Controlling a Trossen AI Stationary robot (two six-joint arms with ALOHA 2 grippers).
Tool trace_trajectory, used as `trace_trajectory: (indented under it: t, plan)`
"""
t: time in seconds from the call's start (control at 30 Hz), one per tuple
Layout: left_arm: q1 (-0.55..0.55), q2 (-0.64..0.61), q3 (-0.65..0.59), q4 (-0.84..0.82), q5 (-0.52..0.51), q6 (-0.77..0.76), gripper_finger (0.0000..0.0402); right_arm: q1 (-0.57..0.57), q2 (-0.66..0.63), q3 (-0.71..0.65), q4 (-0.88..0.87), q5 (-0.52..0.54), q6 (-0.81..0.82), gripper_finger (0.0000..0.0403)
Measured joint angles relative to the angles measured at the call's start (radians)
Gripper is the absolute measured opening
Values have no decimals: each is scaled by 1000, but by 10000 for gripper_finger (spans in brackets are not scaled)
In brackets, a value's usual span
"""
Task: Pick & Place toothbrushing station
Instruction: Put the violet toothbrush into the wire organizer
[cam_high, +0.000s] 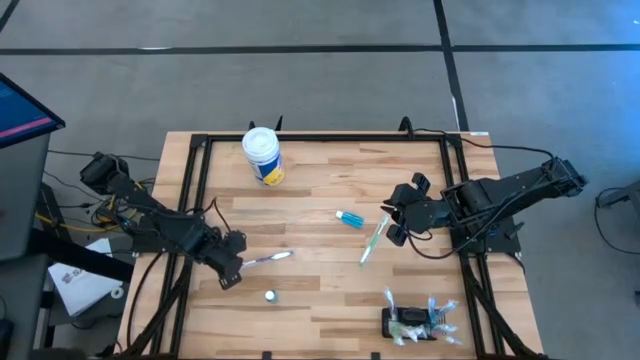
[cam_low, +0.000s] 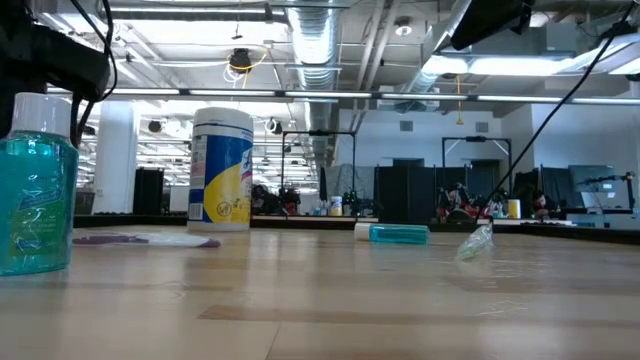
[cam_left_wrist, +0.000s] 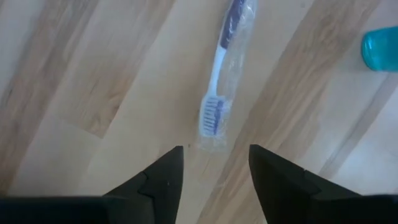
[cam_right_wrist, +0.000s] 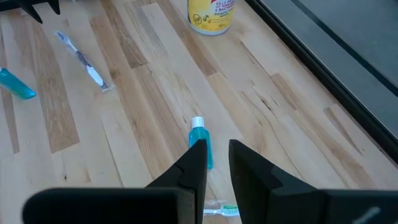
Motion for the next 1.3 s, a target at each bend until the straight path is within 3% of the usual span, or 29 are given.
trace_trajectory:
  t: [0.3, 0.4, 0.93, 1.3]
  plan:
    - [-59, 23, -12, 33, -10, -5, 188, 0, 0, 0, 0, 0, 0, 59]
    - [-59, 41, -49, 96, 2, -4, 187, 0, 0, 0, 0, -1, 0, 59]
    - [-58, 51, -109, 107, -32, -15, 186, 0, 0, 0, 0, -2, 0, 59]
    - [-58, 55, -200, 312, -64, -6, 178, 0, 0, 0, 0, -2, 0, 59]
